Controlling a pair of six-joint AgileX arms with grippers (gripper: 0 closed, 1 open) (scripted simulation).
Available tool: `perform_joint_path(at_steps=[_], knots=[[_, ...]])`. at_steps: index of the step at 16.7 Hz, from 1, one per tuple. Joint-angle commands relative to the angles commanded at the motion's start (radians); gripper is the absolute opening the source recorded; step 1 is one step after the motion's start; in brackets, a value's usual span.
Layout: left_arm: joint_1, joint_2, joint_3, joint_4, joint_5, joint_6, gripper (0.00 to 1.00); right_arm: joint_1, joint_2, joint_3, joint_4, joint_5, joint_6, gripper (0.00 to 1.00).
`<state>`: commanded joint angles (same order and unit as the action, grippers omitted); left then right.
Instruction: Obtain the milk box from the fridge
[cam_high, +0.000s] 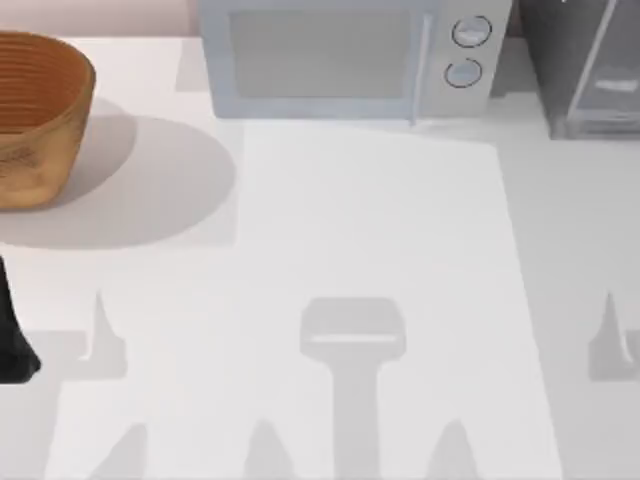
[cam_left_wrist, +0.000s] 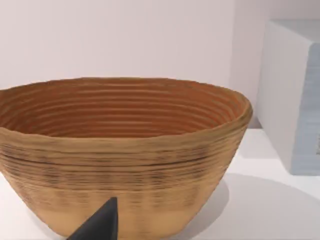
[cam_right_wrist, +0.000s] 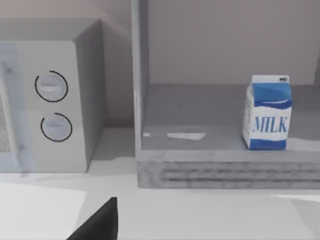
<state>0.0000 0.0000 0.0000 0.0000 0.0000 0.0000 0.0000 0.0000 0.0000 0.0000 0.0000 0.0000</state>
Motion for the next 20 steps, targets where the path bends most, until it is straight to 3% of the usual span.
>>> perform_joint_path(at_steps=[4, 7, 20], knots=[[0.000, 0.000, 0.000, 0.000, 0.000, 0.000, 1.00, -0.013, 0.032, 0.006, 0.032, -0.011, 0.001, 1.00], [0.000, 0.000, 0.000, 0.000, 0.000, 0.000, 1.00, -0.062, 0.158, 0.025, 0.159, -0.053, 0.004, 1.00], [0.000, 0.000, 0.000, 0.000, 0.000, 0.000, 1.00, -0.411, 1.394, 0.118, 1.212, -0.383, 0.022, 1.00]])
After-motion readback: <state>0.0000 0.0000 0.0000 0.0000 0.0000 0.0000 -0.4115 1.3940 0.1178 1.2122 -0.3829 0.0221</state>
